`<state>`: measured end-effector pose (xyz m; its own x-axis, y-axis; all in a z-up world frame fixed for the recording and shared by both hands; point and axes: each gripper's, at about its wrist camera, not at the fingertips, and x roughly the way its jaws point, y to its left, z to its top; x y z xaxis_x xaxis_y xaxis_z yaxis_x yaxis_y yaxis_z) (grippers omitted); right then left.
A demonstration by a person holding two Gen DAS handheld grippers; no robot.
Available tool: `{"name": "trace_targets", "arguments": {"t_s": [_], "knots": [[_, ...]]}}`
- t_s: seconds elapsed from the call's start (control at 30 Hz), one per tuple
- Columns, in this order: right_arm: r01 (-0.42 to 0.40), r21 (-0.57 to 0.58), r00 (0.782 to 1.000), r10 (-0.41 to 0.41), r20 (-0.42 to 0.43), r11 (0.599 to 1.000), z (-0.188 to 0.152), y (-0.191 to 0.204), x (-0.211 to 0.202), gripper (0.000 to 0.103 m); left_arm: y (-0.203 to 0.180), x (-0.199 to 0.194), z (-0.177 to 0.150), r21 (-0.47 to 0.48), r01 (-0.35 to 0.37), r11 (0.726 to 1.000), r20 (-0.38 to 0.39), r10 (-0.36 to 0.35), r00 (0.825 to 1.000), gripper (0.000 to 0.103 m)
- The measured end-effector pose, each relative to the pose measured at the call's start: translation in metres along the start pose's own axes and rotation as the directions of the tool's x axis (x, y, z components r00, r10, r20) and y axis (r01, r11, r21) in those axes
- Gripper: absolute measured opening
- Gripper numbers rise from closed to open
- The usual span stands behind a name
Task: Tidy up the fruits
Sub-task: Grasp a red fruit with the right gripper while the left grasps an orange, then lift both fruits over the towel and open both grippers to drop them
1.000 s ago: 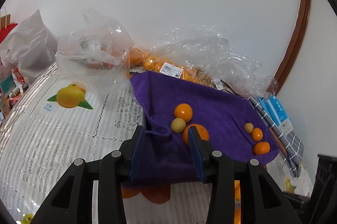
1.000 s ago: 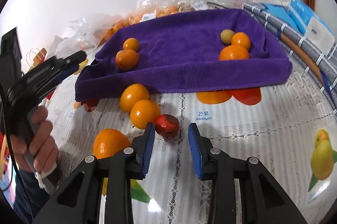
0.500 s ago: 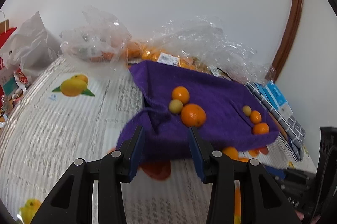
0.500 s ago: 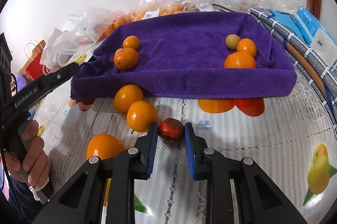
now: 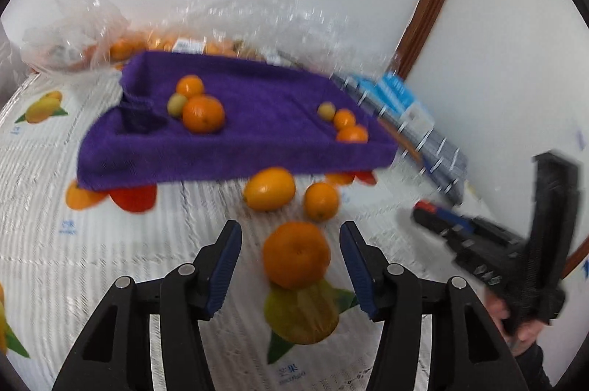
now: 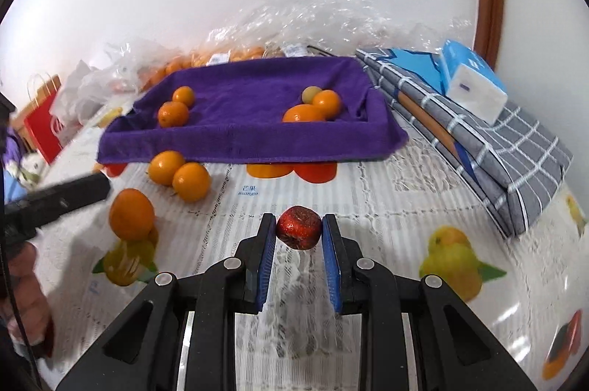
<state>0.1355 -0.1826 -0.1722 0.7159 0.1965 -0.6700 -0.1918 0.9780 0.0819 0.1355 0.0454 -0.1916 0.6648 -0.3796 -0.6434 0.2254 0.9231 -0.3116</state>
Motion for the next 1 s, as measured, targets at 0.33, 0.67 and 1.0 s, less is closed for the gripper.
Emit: {"name": "trace_targets", "arguments": {"t_s": [0.33,0.67,1.0], "knots": [[-0.052,0.106,0.998,0.049,0.032,0.993,-0.002,-0.019,-0.006,0.025,0.002,0.001,-0.008,-0.034,-0.020,0.999,-0.007,0.020,1.000,0.040],[-0.017,0.135,0.998,0.008,0.066,0.991,-0.003,-0.023,-0.012,0.025,0.018,-0.012,-0.004,-0.109,-0.014,0.994,0.060,0.021,0.998,0.040],[-0.015,0.073,0.997,0.009,0.076,0.997,0.024,-0.019,-0.025,0.025,0.045,-0.035,0.011,-0.227,0.066,0.972,0.161,-0.029,0.986,0.040]]}}
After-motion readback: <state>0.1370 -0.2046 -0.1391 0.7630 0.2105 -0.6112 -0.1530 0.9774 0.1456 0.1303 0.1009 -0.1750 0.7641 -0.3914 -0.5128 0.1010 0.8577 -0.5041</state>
